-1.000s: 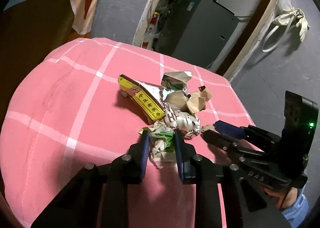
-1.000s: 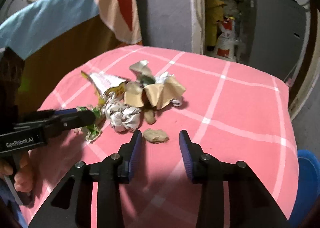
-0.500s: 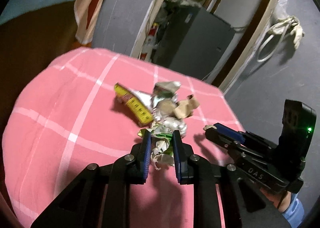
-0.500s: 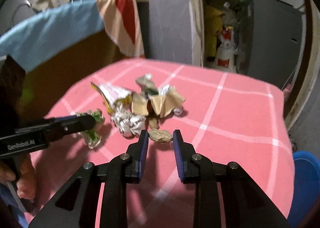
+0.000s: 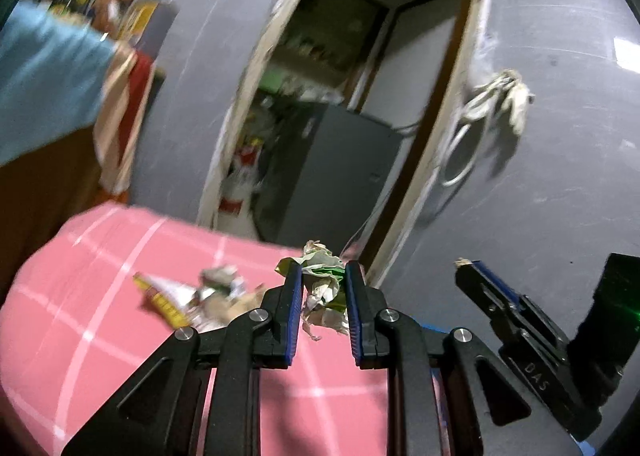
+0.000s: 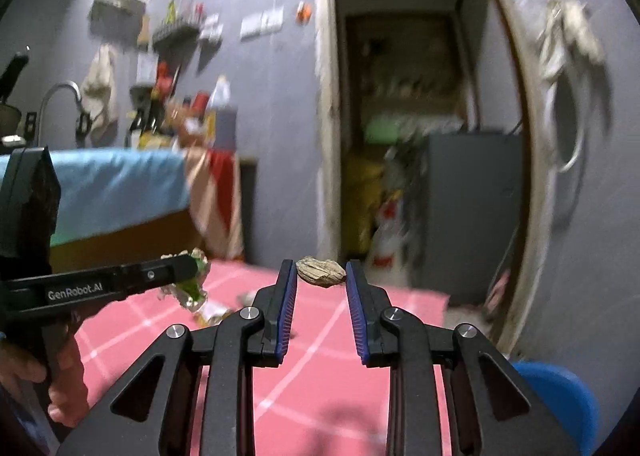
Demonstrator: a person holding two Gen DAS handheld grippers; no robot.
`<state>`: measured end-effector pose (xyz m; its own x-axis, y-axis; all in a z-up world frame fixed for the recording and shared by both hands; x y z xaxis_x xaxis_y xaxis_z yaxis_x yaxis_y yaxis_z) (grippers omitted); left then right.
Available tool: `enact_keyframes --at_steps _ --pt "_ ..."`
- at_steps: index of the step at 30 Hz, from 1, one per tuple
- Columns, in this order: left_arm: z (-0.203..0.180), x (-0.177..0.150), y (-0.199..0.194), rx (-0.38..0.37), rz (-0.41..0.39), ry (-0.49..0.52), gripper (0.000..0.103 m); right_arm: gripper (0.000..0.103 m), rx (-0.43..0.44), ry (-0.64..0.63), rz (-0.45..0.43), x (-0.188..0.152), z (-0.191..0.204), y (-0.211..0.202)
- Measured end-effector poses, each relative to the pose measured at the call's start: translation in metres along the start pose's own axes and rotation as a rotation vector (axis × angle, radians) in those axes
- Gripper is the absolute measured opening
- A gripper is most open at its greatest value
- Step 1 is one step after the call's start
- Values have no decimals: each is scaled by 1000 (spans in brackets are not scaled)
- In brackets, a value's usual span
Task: Collect trash
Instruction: 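Carry both held pieces over the blue bucket and open both grippers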
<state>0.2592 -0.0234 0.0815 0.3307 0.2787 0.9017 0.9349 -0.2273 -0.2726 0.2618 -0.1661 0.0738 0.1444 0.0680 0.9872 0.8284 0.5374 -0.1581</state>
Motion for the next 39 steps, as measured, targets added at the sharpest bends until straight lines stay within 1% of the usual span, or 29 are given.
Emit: enact_keyframes --at_steps 2,4,7,13,17,22,26,27,32,33,39 --pt "-18 4 -2 -19 -40 29 17 23 -49 -16 -61 10 -8 -19" --pt "-38 6 -5 -41 -78 58 17 23 -85 -22 -97 15 -16 -30" --pt "-64 6 -9 -76 -110 88 17 23 -141 -19 -145 20 -30 -50" --pt "-111 -3 5 -153 -104 128 17 23 -256 3 -194 22 -63 -84" --pt "-136 -11 18 -195 -79 129 17 23 -320 30 -190 15 -84 -98" --pt "-159 -22 35 -224 -34 138 17 23 -381 86 -153 1 -108 -109" --pt "-172 -34 51 -233 28 147 17 23 -418 139 -88 -11 -124 -108" --pt "-174 -37 54 -234 43 147 17 23 -426 156 -60 -15 -128 -106" --pt "-177 -61 80 -227 173 156 17 24 -450 218 43 -36 -143 -99" --pt "-177 -67 80 -225 192 153 17 24 -452 231 62 -40 -145 -97" --pt "-179 -90 97 -229 303 136 17 24 -450 305 121 -56 -157 -96"
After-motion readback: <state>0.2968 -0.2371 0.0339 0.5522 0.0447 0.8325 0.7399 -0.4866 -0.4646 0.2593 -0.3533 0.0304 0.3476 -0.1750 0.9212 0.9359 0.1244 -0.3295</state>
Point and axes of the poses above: each gripper's, at about its wrist camera, not at the fingertips, and y roughly the way its jaws point, z to its left, x to its top, the point moved 7 cm from there along y, roughly the way its jaws point, and after that the axes turned 5 degrees about x, right-handed, at the moved point
